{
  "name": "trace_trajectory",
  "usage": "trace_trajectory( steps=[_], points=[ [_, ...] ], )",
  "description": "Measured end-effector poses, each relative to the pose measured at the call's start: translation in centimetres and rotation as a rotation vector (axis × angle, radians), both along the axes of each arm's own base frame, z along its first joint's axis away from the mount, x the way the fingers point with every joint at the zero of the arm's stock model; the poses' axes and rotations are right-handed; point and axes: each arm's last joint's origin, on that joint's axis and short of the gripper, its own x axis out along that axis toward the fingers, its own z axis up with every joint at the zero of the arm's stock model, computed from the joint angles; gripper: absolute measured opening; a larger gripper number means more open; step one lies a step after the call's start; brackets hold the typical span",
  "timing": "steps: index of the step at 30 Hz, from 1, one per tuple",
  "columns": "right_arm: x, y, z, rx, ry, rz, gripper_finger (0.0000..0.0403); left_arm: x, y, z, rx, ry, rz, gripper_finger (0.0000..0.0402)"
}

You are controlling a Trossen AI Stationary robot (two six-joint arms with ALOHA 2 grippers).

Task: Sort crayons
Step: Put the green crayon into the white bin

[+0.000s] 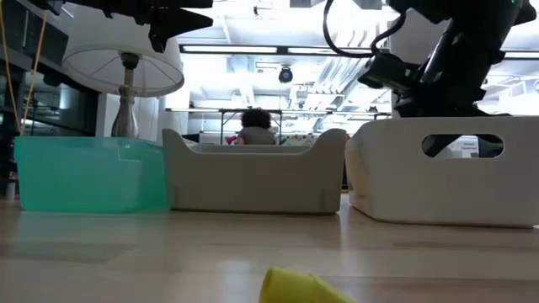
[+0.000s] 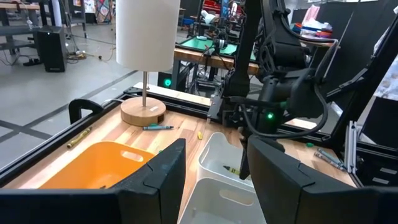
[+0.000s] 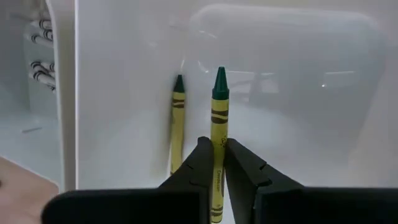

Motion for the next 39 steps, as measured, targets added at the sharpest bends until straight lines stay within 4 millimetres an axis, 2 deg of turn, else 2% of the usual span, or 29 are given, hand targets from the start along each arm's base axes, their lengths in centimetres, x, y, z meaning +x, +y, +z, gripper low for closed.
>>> trace_trajectory(
  steps=[7,11,13,17,23,26,30,35,39],
  points=[
    [-0.1,0.0,0.0,-0.007,0.01,0.01,0.0086,0.0,0.1,0.0,0.002,0.0,0.02,0.0161],
    [-0.1,0.0,0.3,-0.03,0.009,0.079,0.013,0.0,0.1,0.0,0.002,0.0,0.022,0.0161],
    [-0.1,0.0,1.2,-0.039,-0.015,0.153,0.0148,0.0,0.1,0.0,0.002,0.0,0.022,0.0161],
    [-1.2,-0.4,4.3,-0.123,-0.13,0.264,0.0172,0.0,0.1,0.0,0.001,-0.003,0.022,0.0161],
    [-2.8,-2.0,9.5,-0.459,-0.383,0.251,0.0183,0.0,0.1,0.2,-0.024,-0.028,0.023,0.0161],
    [-2.3,-2.9,11.6,-0.671,-0.48,0.289,0.0183,0.0,0.1,0.6,-0.07,-0.08,0.025,0.0161],
    [-0.7,-3.9,14.3,-0.934,-0.666,0.446,0.0183,0.0,0.1,1.4,-0.128,-0.17,0.023,0.0161],
    [0.5,-4.5,16.2,-1.269,-0.792,0.606,0.0183,-0.1,0.1,2.1,-0.139,-0.245,0.018,0.0161],
    [0.5,-4.9,16.4,-1.367,-0.735,0.602,0.0183,-0.1,0.0,2.2,-0.141,-0.256,-0.001,0.0161]
  ],
)
